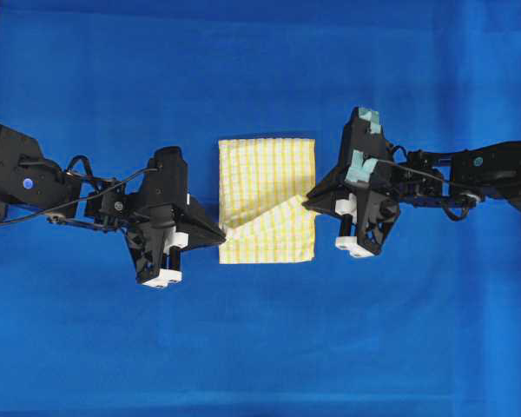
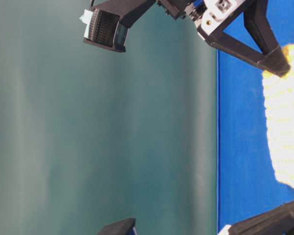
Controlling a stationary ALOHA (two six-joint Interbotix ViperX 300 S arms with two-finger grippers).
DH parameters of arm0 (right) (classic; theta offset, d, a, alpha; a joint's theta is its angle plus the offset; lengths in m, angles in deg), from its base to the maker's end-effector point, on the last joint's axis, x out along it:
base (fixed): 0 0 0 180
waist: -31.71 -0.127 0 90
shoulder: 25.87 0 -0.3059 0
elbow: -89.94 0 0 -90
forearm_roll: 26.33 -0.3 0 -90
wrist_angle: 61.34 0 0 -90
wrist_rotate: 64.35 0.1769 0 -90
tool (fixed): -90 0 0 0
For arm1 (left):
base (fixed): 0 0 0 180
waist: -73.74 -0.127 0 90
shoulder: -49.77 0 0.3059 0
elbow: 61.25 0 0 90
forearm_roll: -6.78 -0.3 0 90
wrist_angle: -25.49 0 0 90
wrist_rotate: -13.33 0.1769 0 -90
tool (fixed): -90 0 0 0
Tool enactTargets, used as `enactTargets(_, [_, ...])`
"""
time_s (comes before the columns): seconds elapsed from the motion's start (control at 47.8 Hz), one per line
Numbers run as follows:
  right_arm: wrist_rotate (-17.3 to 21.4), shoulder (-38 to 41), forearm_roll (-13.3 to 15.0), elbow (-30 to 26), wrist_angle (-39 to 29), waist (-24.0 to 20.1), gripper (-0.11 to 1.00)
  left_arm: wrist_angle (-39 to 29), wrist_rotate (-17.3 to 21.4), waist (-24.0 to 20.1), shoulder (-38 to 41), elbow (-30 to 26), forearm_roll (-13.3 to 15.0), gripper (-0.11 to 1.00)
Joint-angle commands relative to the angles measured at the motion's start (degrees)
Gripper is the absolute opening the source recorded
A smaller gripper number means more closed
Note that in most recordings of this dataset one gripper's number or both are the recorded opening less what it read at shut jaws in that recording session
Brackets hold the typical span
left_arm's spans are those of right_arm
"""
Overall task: Fold the yellow towel.
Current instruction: 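Release the folded end and pull both grippers outward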
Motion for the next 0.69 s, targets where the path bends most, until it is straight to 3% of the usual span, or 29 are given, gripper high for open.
enactTargets(0.0, [-0.09, -0.70, 0.00, -0.70, 0.35, -1.14, 0.04, 0.35, 0.09, 0.44, -0.53, -0.62, 0.09, 0.01])
enactTargets(0.502, [-0.09, 0.00, -0.09, -1.67, 0.18, -2.55, 0.05, -0.18, 0.62, -0.70, -0.79, -0.44, 0.00, 0.03])
enactTargets(0.606, [-0.09, 0.26, -0.09, -2.02, 0.00, -2.90, 0.06, -0.18, 0.70, -1.05, -0.97, -0.44, 0.09, 0.18])
enactTargets(0.669, [-0.09, 0.26, -0.09, -2.11, 0.00, -3.08, 0.17, -0.44, 0.79, -1.14, -1.32, -0.53, 0.00, 0.32])
